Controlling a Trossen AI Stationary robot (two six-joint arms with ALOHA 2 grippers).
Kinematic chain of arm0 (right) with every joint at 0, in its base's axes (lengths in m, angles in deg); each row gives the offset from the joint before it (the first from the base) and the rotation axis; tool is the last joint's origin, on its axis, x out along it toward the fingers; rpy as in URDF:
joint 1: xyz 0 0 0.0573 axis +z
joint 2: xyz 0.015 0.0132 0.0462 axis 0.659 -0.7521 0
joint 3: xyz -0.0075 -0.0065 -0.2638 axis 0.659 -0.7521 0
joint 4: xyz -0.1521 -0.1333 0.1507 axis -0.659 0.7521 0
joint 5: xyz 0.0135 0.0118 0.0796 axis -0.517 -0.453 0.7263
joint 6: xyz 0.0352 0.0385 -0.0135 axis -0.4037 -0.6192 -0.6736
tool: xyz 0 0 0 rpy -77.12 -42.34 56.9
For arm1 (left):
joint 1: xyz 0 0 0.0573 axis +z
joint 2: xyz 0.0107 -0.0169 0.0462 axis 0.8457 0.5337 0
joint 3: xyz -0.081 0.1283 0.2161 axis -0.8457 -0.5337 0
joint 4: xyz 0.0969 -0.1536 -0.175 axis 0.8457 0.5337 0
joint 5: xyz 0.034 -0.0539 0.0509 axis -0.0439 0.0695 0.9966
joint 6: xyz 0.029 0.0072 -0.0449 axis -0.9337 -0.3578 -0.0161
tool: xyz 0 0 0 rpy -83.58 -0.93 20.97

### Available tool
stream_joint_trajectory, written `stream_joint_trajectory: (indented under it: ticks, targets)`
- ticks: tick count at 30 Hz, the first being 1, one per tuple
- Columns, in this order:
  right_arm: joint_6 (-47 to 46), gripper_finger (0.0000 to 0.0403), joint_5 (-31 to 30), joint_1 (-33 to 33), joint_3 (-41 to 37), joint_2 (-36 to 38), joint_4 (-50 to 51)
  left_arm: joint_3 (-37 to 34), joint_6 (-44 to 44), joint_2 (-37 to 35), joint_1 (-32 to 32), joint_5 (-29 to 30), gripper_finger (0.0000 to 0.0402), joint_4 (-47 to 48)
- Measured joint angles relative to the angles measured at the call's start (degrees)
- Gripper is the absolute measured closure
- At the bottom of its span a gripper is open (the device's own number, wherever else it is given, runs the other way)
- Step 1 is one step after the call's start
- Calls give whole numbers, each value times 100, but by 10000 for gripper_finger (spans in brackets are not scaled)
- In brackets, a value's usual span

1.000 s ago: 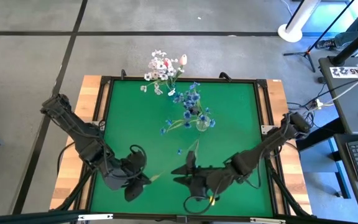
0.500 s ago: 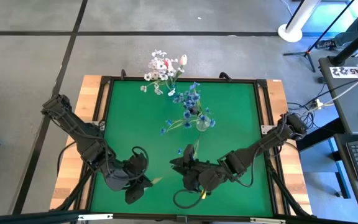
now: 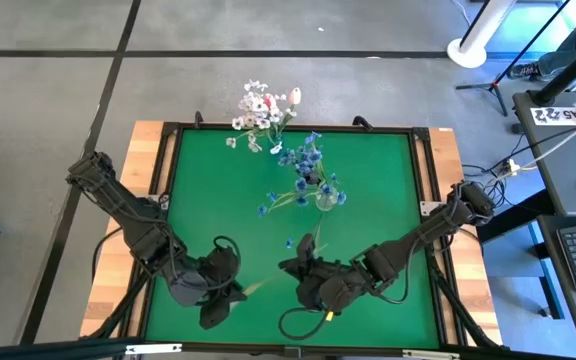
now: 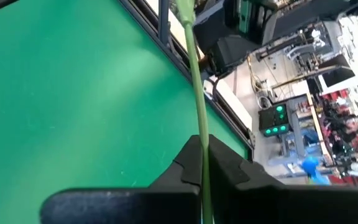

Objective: Sort flowers into vase by color
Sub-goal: Put the black flower into the transparent vase

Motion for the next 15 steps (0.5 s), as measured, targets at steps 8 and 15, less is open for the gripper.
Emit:
stream_joint_trajectory:
  ticks: [8,15]
  targets:
    - [-781,399,-11,0,2,190,500,476,-782,0,-11,56,306,-12]
    - [-1636,401,360,0,9,691,1264,1577,-1792,2,-24,693,297,944]
